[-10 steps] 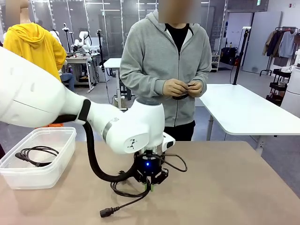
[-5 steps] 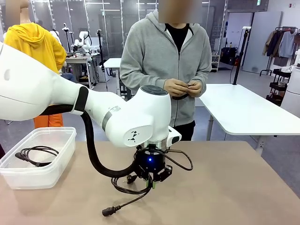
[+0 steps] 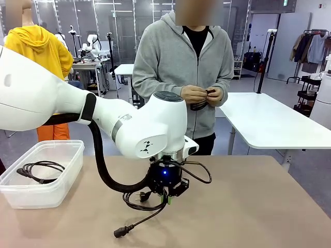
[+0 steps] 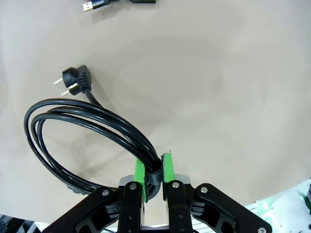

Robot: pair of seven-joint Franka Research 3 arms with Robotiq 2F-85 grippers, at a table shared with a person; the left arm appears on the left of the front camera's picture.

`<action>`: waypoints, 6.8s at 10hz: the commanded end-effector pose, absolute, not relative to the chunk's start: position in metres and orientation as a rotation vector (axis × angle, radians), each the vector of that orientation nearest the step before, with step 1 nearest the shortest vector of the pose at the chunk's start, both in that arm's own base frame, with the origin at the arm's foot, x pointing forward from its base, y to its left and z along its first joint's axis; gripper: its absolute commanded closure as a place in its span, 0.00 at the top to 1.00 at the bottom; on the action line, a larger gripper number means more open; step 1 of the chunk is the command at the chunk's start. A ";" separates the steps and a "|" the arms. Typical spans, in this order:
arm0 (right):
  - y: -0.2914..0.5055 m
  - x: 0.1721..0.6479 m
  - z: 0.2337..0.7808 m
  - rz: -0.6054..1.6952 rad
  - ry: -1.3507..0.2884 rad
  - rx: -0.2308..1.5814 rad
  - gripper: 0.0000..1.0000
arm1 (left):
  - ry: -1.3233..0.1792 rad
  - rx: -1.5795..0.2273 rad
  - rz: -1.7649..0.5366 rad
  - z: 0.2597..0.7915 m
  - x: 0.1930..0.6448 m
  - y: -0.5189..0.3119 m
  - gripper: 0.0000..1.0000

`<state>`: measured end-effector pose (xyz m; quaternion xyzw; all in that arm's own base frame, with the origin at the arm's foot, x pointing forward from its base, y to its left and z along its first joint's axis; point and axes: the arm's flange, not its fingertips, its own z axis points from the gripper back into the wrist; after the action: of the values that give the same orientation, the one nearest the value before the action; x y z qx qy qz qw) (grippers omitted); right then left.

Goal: Organize and store the cables.
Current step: Place the Power Cable into the Organizing box, then place the USB Extension Cable into the Organizing box.

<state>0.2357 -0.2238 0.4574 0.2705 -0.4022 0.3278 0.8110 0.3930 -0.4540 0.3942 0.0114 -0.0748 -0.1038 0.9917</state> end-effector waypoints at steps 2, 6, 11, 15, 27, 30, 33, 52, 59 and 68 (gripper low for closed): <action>-0.225 0.235 0.458 0.716 -0.877 0.579 1.00 | -0.204 -0.041 -0.241 0.463 0.414 -0.438 0.17; -0.225 0.235 0.458 0.716 -0.877 0.579 1.00 | -0.270 -0.081 -0.272 0.557 0.419 -0.344 0.17; -0.225 0.235 0.458 0.716 -0.877 0.579 1.00 | -0.442 -0.036 -0.300 0.627 0.411 -0.175 0.17; -0.225 0.235 0.458 0.716 -0.877 0.579 1.00 | -0.450 0.067 -0.192 0.637 0.407 -0.081 0.17; -0.225 0.235 0.458 0.716 -0.877 0.579 1.00 | -0.403 0.164 -0.250 0.582 0.461 -0.054 0.17; -0.225 0.235 0.458 0.716 -0.877 0.579 1.00 | -0.327 0.278 -0.195 0.528 0.498 -0.060 0.17; -0.225 0.235 0.458 0.716 -0.877 0.579 1.00 | -0.239 0.208 -0.098 0.467 0.516 -0.052 0.17; -0.225 0.235 0.458 0.716 -0.877 0.579 1.00 | -0.212 0.138 -0.067 0.453 0.515 -0.052 1.00; -0.225 0.235 0.458 0.716 -0.877 0.579 1.00 | -0.212 0.138 -0.067 0.453 0.515 -0.052 1.00; -0.225 0.235 0.458 0.716 -0.877 0.579 1.00 | -0.475 -0.396 -0.809 0.600 0.392 0.067 1.00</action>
<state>0.2363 -0.2235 0.4572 0.2711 -0.4014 0.3279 0.8111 0.4045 0.0320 0.6083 -0.1750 -0.2393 -0.3412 0.8920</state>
